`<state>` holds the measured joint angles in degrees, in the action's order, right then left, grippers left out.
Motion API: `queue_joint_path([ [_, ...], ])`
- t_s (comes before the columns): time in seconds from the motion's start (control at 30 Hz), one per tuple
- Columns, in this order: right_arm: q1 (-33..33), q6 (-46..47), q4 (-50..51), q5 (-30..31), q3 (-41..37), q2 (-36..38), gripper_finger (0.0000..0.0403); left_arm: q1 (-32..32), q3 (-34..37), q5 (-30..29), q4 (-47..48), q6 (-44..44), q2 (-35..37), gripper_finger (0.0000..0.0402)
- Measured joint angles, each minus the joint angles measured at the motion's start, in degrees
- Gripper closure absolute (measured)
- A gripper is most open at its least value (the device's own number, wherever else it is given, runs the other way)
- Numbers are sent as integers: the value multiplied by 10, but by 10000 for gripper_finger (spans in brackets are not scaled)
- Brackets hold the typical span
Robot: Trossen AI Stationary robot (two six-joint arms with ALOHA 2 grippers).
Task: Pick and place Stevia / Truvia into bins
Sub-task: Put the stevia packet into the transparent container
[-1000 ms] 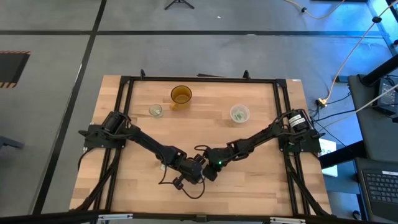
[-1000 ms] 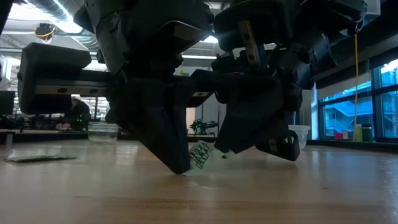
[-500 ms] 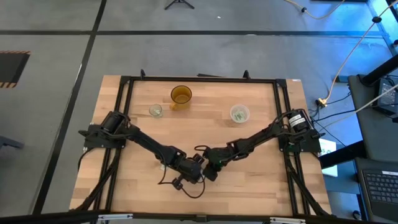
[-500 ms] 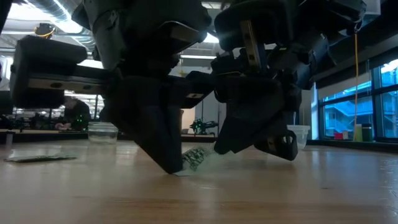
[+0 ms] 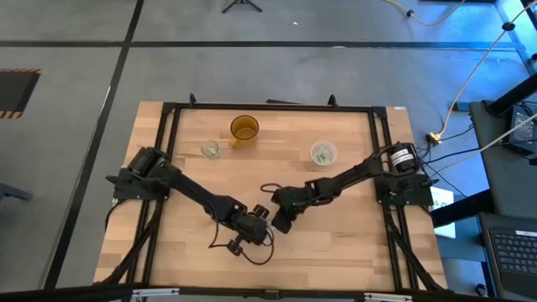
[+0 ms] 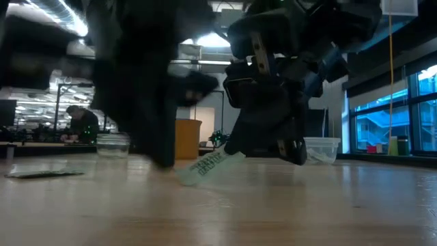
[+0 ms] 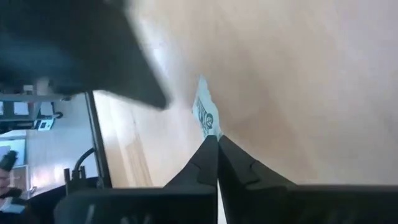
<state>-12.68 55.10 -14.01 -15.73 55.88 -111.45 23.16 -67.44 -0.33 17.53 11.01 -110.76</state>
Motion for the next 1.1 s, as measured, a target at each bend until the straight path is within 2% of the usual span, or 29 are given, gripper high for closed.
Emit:
queue_joint_path([
  [0.23,31,-57,83,1,0,63,401,-1,-2,-58,54,-35,70,400],
  [0.5,111,-92,282,86,0,237,402,-4,-3,-90,119,-124,131,400],
  [0.6,150,-93,365,135,0,307,402,-6,-3,-92,140,-142,142,400],
  [0.73,209,-89,489,161,0,376,402,-6,-3,-101,136,-160,146,400],
  [0.9,272,-96,599,161,0,396,402,-7,-3,-114,127,-164,146,400],
  [1.1,328,-134,620,161,0,380,402,-14,-4,-120,126,-164,146,400],
])
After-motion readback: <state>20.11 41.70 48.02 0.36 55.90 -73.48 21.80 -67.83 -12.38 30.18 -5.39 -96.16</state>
